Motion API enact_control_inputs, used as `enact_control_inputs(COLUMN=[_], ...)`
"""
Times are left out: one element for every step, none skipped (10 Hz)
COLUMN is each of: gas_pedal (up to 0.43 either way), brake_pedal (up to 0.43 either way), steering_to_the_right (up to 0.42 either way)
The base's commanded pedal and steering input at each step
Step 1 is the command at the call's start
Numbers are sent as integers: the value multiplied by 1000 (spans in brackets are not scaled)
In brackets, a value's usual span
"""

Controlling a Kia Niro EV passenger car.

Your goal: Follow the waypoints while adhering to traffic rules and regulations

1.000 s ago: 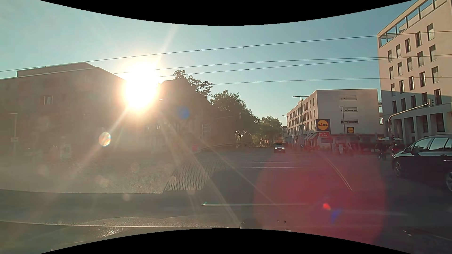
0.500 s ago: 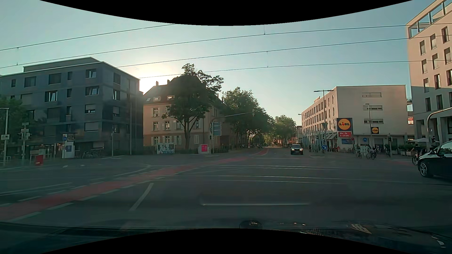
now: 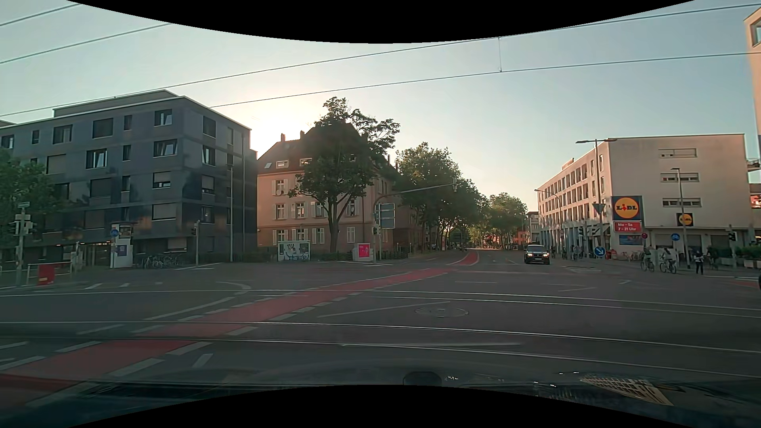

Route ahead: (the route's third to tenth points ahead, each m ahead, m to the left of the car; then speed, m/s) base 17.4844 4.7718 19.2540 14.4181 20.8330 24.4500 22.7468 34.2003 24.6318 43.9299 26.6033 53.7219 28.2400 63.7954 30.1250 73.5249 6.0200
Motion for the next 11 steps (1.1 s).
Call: enact_control_inputs(gas_pedal=[79, 79, 79, 79, 87, 87, 87, 98, 98, 98, 98], brake_pedal=[0, 0, 0, 0, 0, 0, 0, 0, 0, 0, 0], steering_to_the_right=[-106, -110, -114, -120, -126, -129, -135, -139, -142, -146, -155])
